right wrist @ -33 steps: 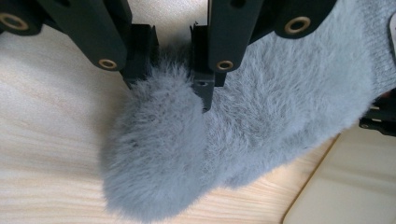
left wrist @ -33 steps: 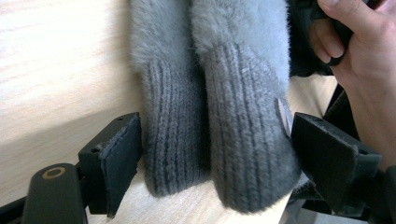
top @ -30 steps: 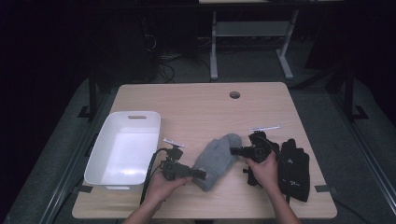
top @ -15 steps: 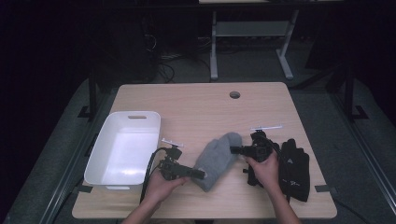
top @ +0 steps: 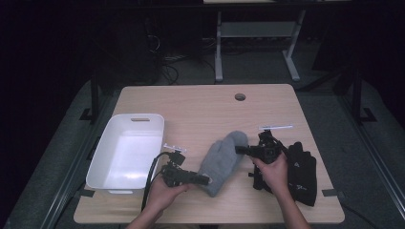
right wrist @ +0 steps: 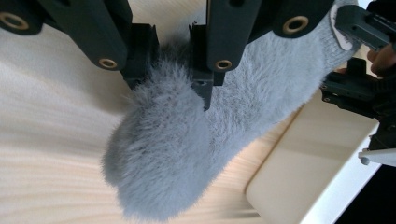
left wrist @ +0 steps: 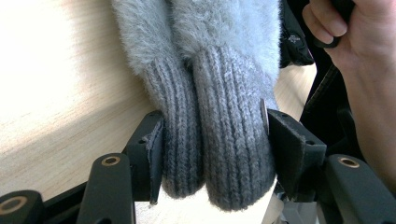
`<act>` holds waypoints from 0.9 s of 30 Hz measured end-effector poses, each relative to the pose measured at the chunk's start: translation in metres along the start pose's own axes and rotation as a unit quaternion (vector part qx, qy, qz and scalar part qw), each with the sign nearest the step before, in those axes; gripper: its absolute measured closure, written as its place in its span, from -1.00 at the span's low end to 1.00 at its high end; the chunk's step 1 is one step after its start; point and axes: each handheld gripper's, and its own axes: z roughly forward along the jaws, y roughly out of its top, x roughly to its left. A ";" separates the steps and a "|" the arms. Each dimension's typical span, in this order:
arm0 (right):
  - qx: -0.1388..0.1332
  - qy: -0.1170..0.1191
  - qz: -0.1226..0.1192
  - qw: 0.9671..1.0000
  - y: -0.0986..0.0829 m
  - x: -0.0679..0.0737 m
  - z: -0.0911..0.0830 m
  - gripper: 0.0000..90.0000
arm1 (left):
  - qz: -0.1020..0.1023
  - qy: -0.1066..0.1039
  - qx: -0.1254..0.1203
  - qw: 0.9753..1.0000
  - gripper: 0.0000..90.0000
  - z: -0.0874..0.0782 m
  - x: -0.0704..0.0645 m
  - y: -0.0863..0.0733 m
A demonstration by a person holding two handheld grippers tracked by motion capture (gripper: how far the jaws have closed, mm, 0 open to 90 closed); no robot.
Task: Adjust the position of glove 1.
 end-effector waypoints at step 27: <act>-0.015 0.034 -0.024 0.999 0.049 0.043 -0.025 0.68 | 0.056 0.017 -0.050 0.997 -0.09 -0.051 -0.032 0.013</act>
